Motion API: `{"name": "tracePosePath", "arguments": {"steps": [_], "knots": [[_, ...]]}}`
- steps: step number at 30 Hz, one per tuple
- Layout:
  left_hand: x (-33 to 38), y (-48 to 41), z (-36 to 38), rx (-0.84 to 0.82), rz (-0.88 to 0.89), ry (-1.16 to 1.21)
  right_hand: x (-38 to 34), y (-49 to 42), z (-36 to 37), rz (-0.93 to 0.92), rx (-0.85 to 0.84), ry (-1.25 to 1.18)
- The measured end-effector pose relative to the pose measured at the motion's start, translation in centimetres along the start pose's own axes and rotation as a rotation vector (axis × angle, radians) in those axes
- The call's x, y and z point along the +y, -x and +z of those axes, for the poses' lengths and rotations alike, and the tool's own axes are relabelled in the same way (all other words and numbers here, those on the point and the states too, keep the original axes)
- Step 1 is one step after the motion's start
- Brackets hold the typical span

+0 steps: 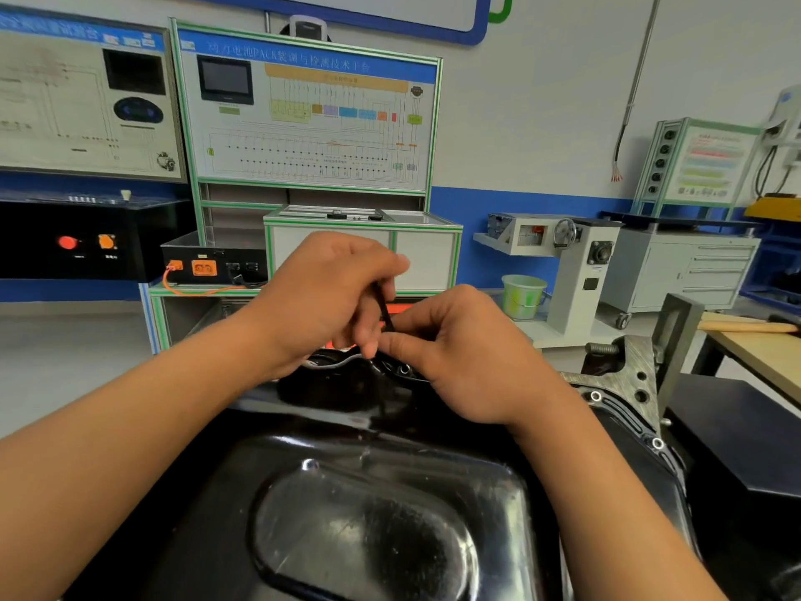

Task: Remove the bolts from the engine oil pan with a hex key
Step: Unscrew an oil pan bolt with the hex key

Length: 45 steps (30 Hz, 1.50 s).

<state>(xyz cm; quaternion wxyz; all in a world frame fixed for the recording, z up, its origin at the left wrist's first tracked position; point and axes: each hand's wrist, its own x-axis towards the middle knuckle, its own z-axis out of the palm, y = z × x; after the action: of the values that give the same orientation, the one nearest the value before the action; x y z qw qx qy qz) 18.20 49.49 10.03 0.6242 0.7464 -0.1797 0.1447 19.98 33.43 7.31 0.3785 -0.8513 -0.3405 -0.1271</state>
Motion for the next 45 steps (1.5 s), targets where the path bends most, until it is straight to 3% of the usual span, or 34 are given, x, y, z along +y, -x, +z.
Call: {"name": "tracePosePath", "arguments": {"steps": [4,10,16,22,26,33,37,41,45], "knots": [[0.6,0.1,-1.1,-0.143,-0.228,0.24,-0.1,0.0,0.0,-0.003,0.008,-0.004],[0.6,0.3,-1.6,-0.436,-0.232,0.375,-0.1,0.2,-0.1,0.037,0.059,-0.023],[0.0,0.3,-1.3,-0.427,-0.112,0.286,0.3,0.0,0.0,0.037,0.08,-0.046],[-0.1,0.0,0.1,-0.129,0.147,-0.107,0.4,-0.4,-0.5,0.029,-0.047,-0.202],[-0.4,-0.4,0.2,-0.011,0.14,-0.156,0.6,-1.1,-0.7,0.085,-0.098,-0.39],[0.3,-0.4,-0.4,-0.102,-0.104,0.13,1.6,-1.4,-0.8,0.034,-0.125,-0.432],[0.7,-0.2,-1.2,-0.276,-0.207,0.279,1.8,-1.3,-0.7,-0.016,-0.082,-0.471],[0.5,-0.2,-1.6,-0.451,-0.214,0.384,1.9,-1.3,-0.7,-0.057,-0.061,-0.507],[0.1,-0.4,-1.2,-0.446,-0.136,0.326,2.5,-1.3,-0.6,-0.071,-0.119,-0.547]]}}
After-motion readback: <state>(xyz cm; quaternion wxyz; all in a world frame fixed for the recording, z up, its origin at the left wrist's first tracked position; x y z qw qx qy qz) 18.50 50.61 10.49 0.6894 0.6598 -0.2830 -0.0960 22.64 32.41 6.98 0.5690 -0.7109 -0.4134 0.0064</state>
